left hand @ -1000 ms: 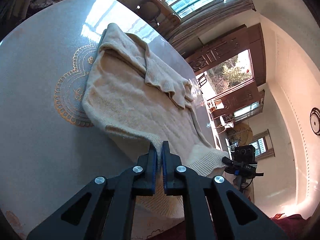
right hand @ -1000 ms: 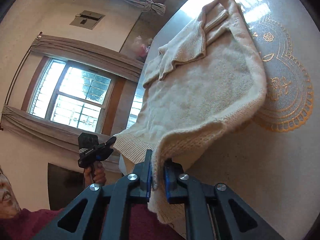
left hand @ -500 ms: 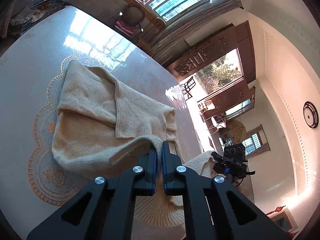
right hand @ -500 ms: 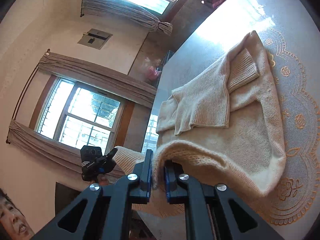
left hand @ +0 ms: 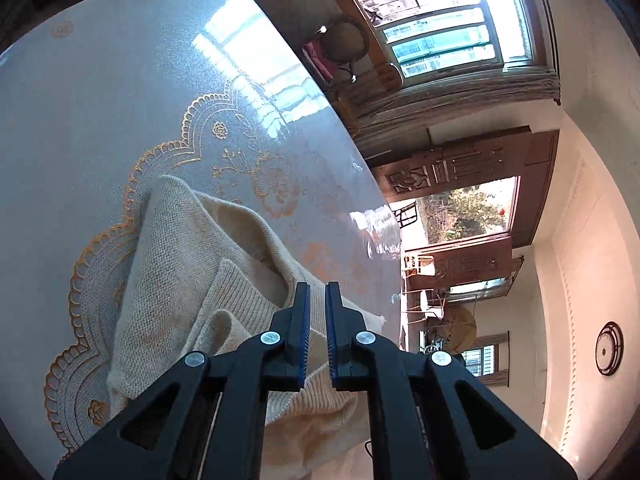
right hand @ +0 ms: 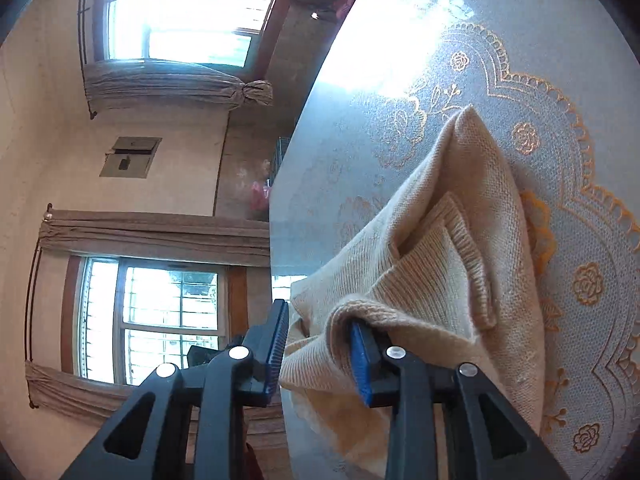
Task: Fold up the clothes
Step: 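Fold the hem up over the collar with both grippers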
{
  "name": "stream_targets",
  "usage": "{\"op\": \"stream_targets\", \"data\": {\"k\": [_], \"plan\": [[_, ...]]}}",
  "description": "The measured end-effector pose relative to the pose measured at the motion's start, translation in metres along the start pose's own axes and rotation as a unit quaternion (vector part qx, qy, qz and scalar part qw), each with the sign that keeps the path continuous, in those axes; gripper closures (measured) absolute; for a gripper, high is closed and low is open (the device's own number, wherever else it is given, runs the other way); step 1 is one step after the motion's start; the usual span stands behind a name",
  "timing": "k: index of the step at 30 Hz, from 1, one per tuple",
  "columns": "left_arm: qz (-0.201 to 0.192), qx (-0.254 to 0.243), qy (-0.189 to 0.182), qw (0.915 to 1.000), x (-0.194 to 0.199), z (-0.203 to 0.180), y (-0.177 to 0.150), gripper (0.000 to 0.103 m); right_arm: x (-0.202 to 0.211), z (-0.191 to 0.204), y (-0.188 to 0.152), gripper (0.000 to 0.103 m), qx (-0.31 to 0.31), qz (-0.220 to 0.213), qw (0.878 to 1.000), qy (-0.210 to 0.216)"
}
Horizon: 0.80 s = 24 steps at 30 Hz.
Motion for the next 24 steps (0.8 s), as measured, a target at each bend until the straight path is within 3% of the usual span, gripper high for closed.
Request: {"op": "stream_targets", "data": {"k": [4,6,9,11,13,15,16,18,20,21,22,24], "plan": [[0.008,-0.009,0.016,0.9998,-0.01,-0.006,0.0,0.097,-0.01,-0.018,0.021,0.072,-0.064,0.013,0.998,-0.021],[0.003,-0.009,0.02,0.9998,-0.003,-0.006,-0.005,0.097,-0.006,-0.022,0.024,0.071,-0.063,0.01,0.997,-0.041],[-0.003,-0.017,0.034,0.9993,0.018,-0.002,-0.014,0.093,0.0,-0.008,0.009,0.07,-0.005,0.027,0.995,-0.092],[0.009,-0.023,0.044,0.9987,0.027,0.002,-0.022,0.09,0.0,0.013,-0.009,0.07,0.071,0.033,0.986,-0.144],[0.019,-0.029,0.059,0.9977,0.034,0.006,-0.028,0.087,-0.01,0.035,-0.031,0.07,0.137,0.066,0.975,-0.164],[0.029,-0.027,0.064,0.9971,0.035,0.009,-0.032,0.083,-0.027,0.055,-0.054,0.069,0.195,0.094,0.958,-0.189],[0.036,-0.025,0.074,0.9963,0.034,0.012,-0.033,0.082,-0.037,0.065,-0.065,0.069,0.238,0.101,0.942,-0.215],[0.054,-0.033,0.087,0.9942,0.028,0.013,-0.036,0.078,-0.056,0.083,-0.083,0.069,0.326,0.085,0.891,-0.303],[0.08,-0.034,0.066,0.994,0.022,0.012,-0.042,0.078,-0.069,0.094,-0.093,0.069,0.392,0.064,0.834,-0.384],[0.095,-0.033,0.049,0.9937,0.019,0.012,-0.045,0.075,-0.068,0.093,-0.087,0.069,0.388,0.061,0.831,-0.393],[0.101,-0.028,0.047,0.9934,0.016,0.012,-0.048,0.075,-0.067,0.095,-0.081,0.069,0.377,0.062,0.838,-0.39],[0.102,-0.035,0.068,0.9918,0.013,0.012,-0.053,0.075,-0.071,0.098,-0.078,0.069,0.37,0.082,0.848,-0.371]]}}
Point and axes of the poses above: each gripper's, at about its wrist camera, not at the fingertips, and x roughly against the way its jaws point, z to its left, y to its top, the point moved 1 cm from there along -x, roughly the way its jaws point, and after that the axes turned 8 degrees about -x, right-handed, at the moved point
